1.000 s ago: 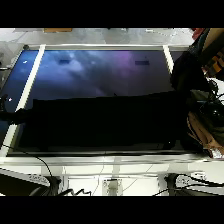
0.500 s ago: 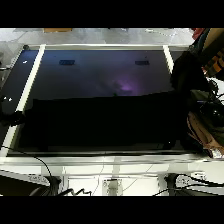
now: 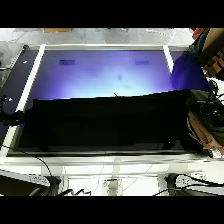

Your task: Fold the clothes and pants, and hang the long-sleeved shirts on hangers.

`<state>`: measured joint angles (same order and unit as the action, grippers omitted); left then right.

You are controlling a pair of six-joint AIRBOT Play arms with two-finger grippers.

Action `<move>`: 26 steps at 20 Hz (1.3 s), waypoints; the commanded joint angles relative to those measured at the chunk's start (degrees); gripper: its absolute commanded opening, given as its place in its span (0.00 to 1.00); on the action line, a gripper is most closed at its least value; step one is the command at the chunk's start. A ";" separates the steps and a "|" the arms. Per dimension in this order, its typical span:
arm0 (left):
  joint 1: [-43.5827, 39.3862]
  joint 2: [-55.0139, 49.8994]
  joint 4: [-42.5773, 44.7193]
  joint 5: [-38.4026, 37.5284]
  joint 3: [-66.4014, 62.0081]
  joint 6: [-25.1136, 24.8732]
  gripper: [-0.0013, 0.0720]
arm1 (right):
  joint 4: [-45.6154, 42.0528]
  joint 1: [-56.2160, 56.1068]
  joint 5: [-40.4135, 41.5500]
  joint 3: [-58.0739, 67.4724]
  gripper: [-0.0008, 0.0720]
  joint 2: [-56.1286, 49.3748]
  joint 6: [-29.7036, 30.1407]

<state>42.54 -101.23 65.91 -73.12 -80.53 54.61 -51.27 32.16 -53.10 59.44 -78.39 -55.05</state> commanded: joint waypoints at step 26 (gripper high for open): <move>-2.58 -0.04 1.36 0.44 -1.11 -0.66 0.10 | 0.02 -0.07 -1.55 0.00 0.05 0.00 -0.04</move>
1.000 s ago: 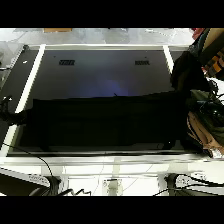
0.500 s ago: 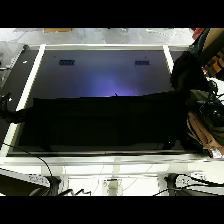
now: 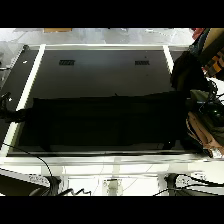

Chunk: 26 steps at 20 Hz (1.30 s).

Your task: Fold the clothes and pants, and hang the long-sleeved shirts on hangers.

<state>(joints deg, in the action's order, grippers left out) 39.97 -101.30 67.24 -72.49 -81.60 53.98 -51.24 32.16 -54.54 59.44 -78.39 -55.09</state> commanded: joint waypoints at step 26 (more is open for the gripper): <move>-11.65 3.28 -11.65 36.00 -22.38 4.98 0.03 | 14.43 -0.07 12.17 0.02 0.05 0.00 0.09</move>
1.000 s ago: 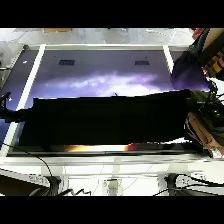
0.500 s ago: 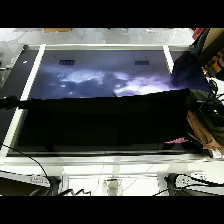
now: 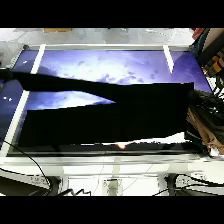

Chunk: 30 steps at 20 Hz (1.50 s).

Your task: Fold the clothes and pants, and hang the long-sleeved shirts on hangers.

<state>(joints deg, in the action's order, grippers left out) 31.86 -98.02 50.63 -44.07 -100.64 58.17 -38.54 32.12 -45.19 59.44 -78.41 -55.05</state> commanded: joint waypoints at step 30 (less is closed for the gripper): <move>-3.17 -11.61 32.94 -13.25 3.02 13.86 0.03 | -11.80 -6.10 5.68 8.31 0.05 -7.04 -7.48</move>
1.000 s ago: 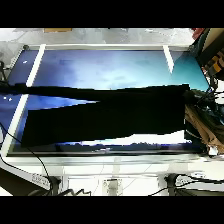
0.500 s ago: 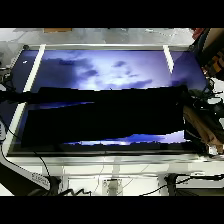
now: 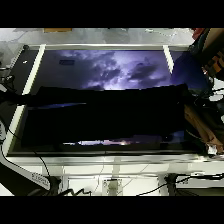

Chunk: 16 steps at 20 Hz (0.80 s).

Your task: Fold the clothes and pants, and hang the long-sleeved shirts on hangers.

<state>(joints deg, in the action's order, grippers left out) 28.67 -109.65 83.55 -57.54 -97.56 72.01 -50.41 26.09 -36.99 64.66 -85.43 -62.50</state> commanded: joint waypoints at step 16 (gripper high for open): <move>-1.16 11.91 1.95 -7.82 -0.22 -0.02 0.56 | -2.91 0.00 -11.82 6.84 0.77 7.48 -1.49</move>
<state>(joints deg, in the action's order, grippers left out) 27.42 -101.78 81.10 -60.80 -97.73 72.03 -51.18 26.04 -43.22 70.24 -81.23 -63.90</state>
